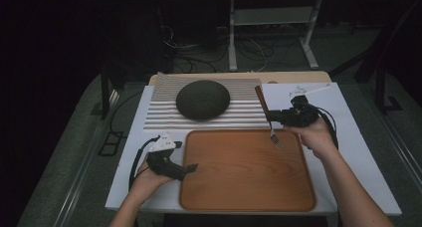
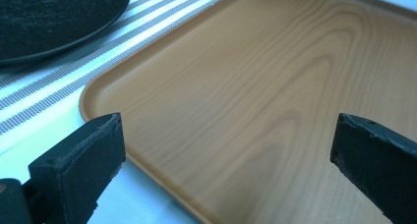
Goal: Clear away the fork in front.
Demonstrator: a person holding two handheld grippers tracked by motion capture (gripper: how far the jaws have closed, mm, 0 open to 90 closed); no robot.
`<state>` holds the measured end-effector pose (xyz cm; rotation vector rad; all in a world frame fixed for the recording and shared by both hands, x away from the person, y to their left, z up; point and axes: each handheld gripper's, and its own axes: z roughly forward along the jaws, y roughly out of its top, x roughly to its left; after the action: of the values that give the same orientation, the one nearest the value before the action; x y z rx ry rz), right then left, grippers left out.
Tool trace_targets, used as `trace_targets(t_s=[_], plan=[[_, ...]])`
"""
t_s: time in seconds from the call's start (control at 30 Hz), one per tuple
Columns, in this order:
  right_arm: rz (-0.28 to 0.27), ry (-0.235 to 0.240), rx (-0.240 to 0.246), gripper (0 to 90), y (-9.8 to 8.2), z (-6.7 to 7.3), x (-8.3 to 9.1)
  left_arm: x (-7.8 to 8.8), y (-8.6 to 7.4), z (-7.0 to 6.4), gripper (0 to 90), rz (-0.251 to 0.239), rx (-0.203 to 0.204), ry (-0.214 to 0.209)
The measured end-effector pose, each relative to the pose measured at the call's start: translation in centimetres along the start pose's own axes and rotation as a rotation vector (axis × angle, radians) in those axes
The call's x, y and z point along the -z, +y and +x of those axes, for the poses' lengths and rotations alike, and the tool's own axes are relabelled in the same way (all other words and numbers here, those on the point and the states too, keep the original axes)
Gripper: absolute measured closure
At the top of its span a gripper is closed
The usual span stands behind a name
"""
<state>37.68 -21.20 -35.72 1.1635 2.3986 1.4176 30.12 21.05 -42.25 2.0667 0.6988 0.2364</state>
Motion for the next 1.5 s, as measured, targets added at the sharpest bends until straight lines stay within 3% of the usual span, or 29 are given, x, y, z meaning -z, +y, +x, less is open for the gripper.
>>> trace_targets(t_s=[0.43, 0.77, 1.07, 1.3, 1.5], plan=[[0.024, 0.023, 0.039, 76.6, -4.0, 2.5, 0.9, 0.3, 0.0, -0.2, 0.0, 0.002, -0.022, -0.006], [0.027, 0.053, 0.045, 76.6, -6.4, 4.1, 1.4, 0.4, 0.2, -0.4, 0.0, -0.018, -0.007, -0.021], [0.011, 0.076, 0.072, 76.6, -6.6, 5.3, 0.9, 0.9, 0.9, -1.1, 0.0, -0.045, -0.004, -0.008], [0.020, 0.108, 0.105, 76.6, -6.3, 6.0, -0.4, 0.6, 3.2, -1.6, 0.0, -0.107, 0.019, -0.055], [0.010, 0.124, 0.106, 76.6, -6.2, 6.1, -0.8, -0.2, 4.9, -1.7, 0.5, -0.123, 0.035, -0.079]])
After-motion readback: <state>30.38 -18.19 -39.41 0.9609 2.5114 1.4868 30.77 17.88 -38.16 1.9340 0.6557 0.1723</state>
